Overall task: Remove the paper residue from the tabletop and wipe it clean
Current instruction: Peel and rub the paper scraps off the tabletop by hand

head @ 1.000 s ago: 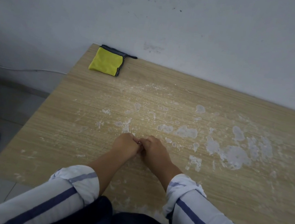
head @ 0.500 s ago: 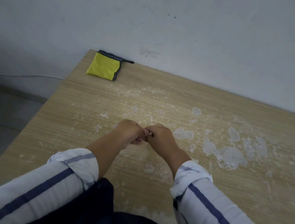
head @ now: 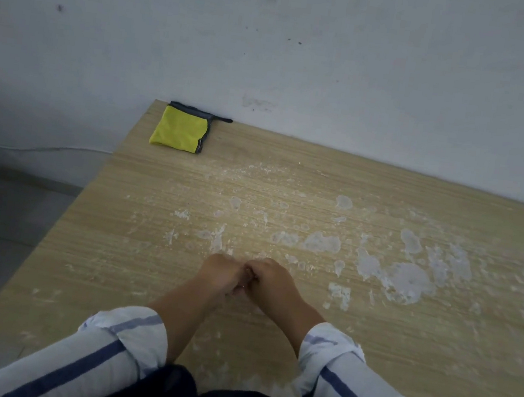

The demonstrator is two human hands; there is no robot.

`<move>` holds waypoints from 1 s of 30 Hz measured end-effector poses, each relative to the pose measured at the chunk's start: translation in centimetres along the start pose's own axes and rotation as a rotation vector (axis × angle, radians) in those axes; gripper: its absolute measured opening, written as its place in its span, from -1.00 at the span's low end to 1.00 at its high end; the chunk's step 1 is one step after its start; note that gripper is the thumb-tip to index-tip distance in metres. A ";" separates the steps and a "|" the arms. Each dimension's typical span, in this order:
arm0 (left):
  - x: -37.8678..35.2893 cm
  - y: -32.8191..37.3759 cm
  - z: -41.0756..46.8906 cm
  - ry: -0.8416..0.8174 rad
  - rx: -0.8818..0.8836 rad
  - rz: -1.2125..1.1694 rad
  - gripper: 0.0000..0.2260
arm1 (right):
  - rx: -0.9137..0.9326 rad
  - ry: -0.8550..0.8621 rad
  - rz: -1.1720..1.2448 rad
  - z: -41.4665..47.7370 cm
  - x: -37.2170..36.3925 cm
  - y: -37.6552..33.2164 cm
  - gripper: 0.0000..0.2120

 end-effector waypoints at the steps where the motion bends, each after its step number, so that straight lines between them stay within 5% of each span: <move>1: -0.2 -0.2 -0.2 0.006 -0.018 -0.013 -0.90 | -0.023 0.011 0.016 -0.2 0.0 0.2 -0.73; 17: -7.3 7.9 -1.7 -0.056 -0.209 -0.060 -0.89 | -0.253 0.279 0.060 -2.2 9.3 4.7 -0.84; 30: -24.8 10.4 -4.5 -0.146 -0.222 -0.008 -0.91 | -0.366 0.323 0.064 -10.6 17.4 18.3 -0.83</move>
Point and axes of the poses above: each hand's wrist, its own z-axis towards the middle knuckle, its own x-axis out of the back of the hand, y = z × x, the point moved 7 cm from there along z, towards the middle knuckle, and after that the axes turned 5 degrees about -x, right-handed, at the moved point
